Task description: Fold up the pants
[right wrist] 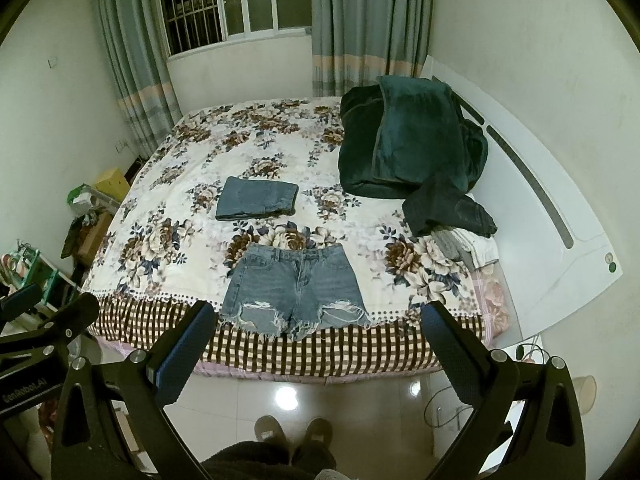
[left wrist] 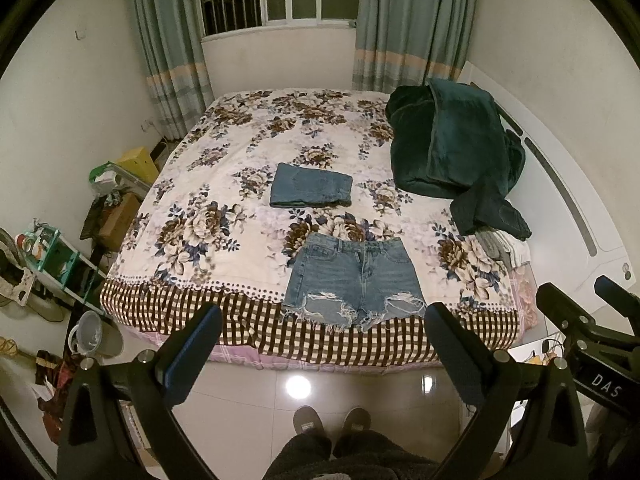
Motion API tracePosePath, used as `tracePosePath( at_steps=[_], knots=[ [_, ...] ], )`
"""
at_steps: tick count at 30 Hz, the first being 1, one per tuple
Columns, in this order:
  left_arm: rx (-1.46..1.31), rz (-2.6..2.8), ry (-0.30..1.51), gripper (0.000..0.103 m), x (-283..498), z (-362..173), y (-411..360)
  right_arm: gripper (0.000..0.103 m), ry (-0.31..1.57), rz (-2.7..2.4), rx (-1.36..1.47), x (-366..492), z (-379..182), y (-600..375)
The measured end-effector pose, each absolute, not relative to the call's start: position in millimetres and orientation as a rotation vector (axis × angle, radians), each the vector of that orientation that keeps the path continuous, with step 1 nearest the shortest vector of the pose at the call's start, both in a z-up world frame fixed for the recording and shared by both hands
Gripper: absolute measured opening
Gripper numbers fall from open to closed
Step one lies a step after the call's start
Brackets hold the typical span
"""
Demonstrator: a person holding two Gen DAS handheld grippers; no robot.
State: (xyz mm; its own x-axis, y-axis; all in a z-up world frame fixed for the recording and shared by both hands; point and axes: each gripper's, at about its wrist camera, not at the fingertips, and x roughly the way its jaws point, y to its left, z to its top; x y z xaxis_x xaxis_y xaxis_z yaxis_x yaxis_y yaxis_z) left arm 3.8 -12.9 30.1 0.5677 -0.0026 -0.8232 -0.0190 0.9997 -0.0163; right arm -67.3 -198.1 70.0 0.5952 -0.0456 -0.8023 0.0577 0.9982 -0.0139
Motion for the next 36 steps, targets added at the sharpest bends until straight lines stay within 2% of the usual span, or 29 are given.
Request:
tracePosePath(
  at_steps=[5, 11, 15, 22, 26, 30, 36],
  knots=[
    [-0.025, 0.004, 0.973, 0.103, 14, 23, -11, 0.103, 0.954, -0.067, 0.029, -51, 49, -174],
    [-0.012, 0.054, 0.932, 0.103, 50, -15, 6, 0.103, 0.942, -0.08, 0.07, -16, 25, -187],
    [0.034, 0.123, 0.899, 0.103, 83, -49, 6, 0.103, 0.958, -0.093, 0.095, 31, -15, -205],
    [0.072, 0.22, 0.995, 0.103, 144, -130, -23, 0.103, 1.083, -0.038, 0.116, 131, -101, -255],
    [0.087, 0.28, 1.07, 0.103, 184, -190, -65, 0.103, 1.167, 0.024, 0.144, 199, -164, -305],
    [0.108, 0.33, 1.146, 0.103, 226, -267, -131, 0.103, 1.262, 0.144, 0.203, 280, -255, -373],
    [0.027, 0.293, 1.418, 0.103, 268, -430, -240, 0.103, 1.437, 0.229, 0.208, 360, -391, -459]
  ],
)
